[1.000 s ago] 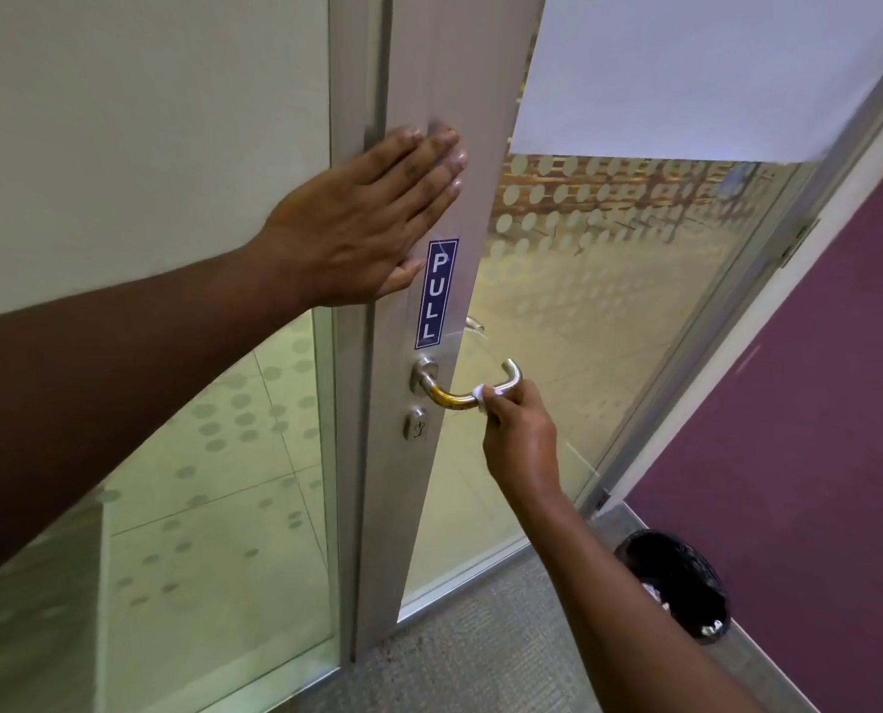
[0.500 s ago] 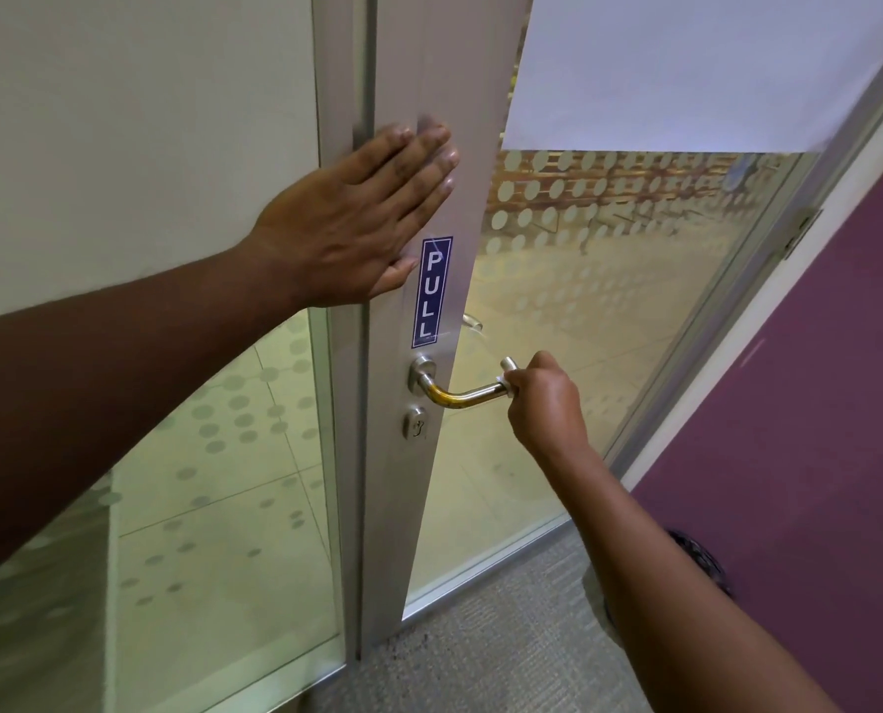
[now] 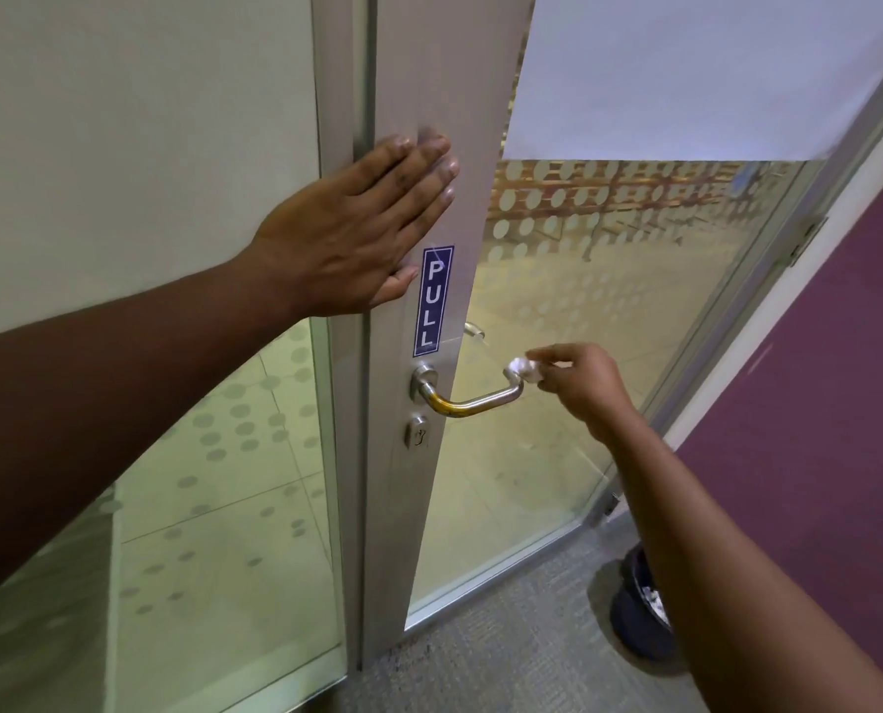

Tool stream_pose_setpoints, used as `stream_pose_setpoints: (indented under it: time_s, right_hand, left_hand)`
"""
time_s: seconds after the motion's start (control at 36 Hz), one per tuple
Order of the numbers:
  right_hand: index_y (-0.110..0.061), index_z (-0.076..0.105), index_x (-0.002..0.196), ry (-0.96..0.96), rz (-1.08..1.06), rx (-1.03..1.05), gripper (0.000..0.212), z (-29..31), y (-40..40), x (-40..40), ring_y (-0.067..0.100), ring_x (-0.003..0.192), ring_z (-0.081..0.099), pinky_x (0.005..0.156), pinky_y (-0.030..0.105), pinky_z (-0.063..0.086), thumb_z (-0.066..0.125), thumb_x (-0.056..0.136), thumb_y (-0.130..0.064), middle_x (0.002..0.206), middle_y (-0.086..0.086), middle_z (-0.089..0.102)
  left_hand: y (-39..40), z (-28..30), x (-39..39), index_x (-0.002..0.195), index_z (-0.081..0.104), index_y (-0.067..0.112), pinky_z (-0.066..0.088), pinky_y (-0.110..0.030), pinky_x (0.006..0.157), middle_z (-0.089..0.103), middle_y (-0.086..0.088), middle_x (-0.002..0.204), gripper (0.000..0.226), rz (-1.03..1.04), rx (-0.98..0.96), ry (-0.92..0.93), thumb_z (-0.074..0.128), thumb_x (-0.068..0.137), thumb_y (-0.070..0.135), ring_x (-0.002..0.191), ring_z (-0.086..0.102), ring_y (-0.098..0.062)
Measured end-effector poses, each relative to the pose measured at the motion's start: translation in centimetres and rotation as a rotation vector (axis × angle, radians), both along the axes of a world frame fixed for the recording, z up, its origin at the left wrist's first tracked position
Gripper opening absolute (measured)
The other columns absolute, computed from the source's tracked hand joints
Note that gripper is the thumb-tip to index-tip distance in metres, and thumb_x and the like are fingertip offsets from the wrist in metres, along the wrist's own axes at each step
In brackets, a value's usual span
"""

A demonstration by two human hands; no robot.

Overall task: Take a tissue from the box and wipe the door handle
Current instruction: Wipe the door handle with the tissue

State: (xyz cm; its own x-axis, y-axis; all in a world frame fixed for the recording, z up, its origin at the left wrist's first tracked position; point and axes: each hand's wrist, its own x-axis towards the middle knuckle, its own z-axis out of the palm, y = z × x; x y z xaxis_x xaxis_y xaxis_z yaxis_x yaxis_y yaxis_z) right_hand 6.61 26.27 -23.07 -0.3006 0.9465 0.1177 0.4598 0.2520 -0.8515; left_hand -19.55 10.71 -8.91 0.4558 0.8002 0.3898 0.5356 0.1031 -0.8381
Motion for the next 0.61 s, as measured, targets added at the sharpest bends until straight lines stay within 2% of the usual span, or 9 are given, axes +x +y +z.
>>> stream_pose_setpoints:
  time_s: [0.08, 0.14, 0.19, 0.25, 0.31, 0.36, 0.47, 0.56, 0.61]
  right_hand:
    - [0.005, 0.070, 0.109, 0.431, -0.101, -0.301, 0.019, -2.0, 0.6, -0.2, 0.024, 0.088, 0.070, 0.083, 0.034, 0.059, 0.061, 0.093, 0.000, 0.106, 0.022, 0.072]
    - [0.007, 0.066, 0.100, 0.668, -0.109, -0.474, 0.012, -3.3, 0.1, -0.8, 0.029, 0.097, 0.070, 0.080, 0.033, 0.060, 0.056, 0.095, 0.003, 0.102, 0.021, 0.074]
    - [0.004, 0.064, 0.099, 0.815, -0.096, -0.597, 0.009, -4.2, -0.6, -1.5, 0.026, 0.098, 0.072, 0.073, 0.031, 0.062, 0.056, 0.095, 0.004, 0.095, 0.014, 0.077]
    - [0.004, 0.067, 0.101, 0.928, -0.117, -0.693, 0.011, -4.6, -1.0, -2.2, 0.022, 0.091, 0.075, 0.073, 0.033, 0.063, 0.061, 0.092, 0.003, 0.098, 0.014, 0.077]
    - [0.005, 0.068, 0.101, 1.024, -0.127, -0.762, 0.012, -4.7, -1.2, -2.8, 0.022, 0.085, 0.075, 0.077, 0.035, 0.063, 0.061, 0.092, 0.003, 0.098, 0.016, 0.075]
    - [0.004, 0.068, 0.102, 1.078, -0.124, -0.817, 0.013, -4.5, -1.4, -3.0, 0.024, 0.088, 0.072, 0.079, 0.035, 0.062, 0.058, 0.095, 0.001, 0.099, 0.015, 0.073]
    - [-0.001, 0.068, 0.107, 1.199, -0.127, -0.920, 0.017, -4.8, -2.2, -3.2, 0.024, 0.084, 0.073, 0.076, 0.040, 0.063, 0.052, 0.099, -0.001, 0.097, 0.015, 0.074]
    - [-0.008, 0.068, 0.111, 1.238, -0.104, -0.954, 0.019, -5.3, -2.9, -3.4, 0.020, 0.079, 0.076, 0.096, 0.048, 0.054, 0.051, 0.101, -0.008, 0.092, 0.012, 0.077]
    - [-0.012, 0.068, 0.108, 1.242, -0.086, -0.961, 0.017, -5.7, -3.5, -3.7, 0.018, 0.086, 0.075, 0.103, 0.053, 0.047, 0.053, 0.101, -0.016, 0.090, 0.008, 0.078]
  left_hand:
    - [0.0, 0.0, 0.0, 0.160, 0.000, -0.008, 0.018, -0.051, 0.126, 0.006, -0.032, 0.166, 0.079, -0.002, 0.000, -0.001, -0.012, 0.103, 0.046, 0.156, 0.006, -0.046]
    - [0.1, -0.1, 0.0, 0.160, 0.001, -0.008, 0.018, -0.051, 0.126, 0.006, -0.032, 0.167, 0.078, -0.008, 0.003, 0.000, -0.010, 0.104, 0.045, 0.156, 0.007, -0.046]
    - [0.1, -0.1, 0.0, 0.160, 0.002, -0.008, 0.018, -0.051, 0.126, 0.007, -0.031, 0.167, 0.077, -0.013, 0.001, -0.002, -0.009, 0.104, 0.045, 0.156, 0.008, -0.046]
    - [0.1, -0.1, 0.0, 0.160, 0.002, -0.008, 0.018, -0.051, 0.126, 0.007, -0.031, 0.167, 0.078, -0.016, 0.002, -0.004, -0.010, 0.104, 0.045, 0.156, 0.008, -0.046]
    - [0.2, -0.1, -0.1, 0.160, 0.001, -0.008, 0.017, -0.051, 0.126, 0.006, -0.031, 0.167, 0.078, -0.018, 0.003, -0.004, -0.010, 0.104, 0.045, 0.156, 0.007, -0.046]
    - [0.3, -0.1, -0.1, 0.160, 0.000, -0.008, 0.016, -0.052, 0.127, 0.005, -0.032, 0.167, 0.078, -0.019, -0.002, -0.006, -0.010, 0.104, 0.046, 0.156, 0.006, -0.046]
    - [0.3, 0.0, -0.1, 0.159, 0.000, -0.009, 0.013, -0.052, 0.128, 0.005, -0.032, 0.166, 0.078, -0.016, 0.002, -0.011, -0.010, 0.104, 0.046, 0.156, 0.006, -0.046]
    - [0.2, 0.0, 0.0, 0.159, -0.001, -0.009, 0.012, -0.052, 0.128, 0.004, -0.032, 0.167, 0.079, -0.005, 0.001, -0.006, -0.009, 0.104, 0.047, 0.156, 0.005, -0.046]
    - [0.2, 0.0, 0.0, 0.159, -0.001, -0.009, 0.012, -0.052, 0.128, 0.005, -0.032, 0.166, 0.079, -0.004, 0.000, -0.003, -0.010, 0.104, 0.047, 0.156, 0.006, -0.046]
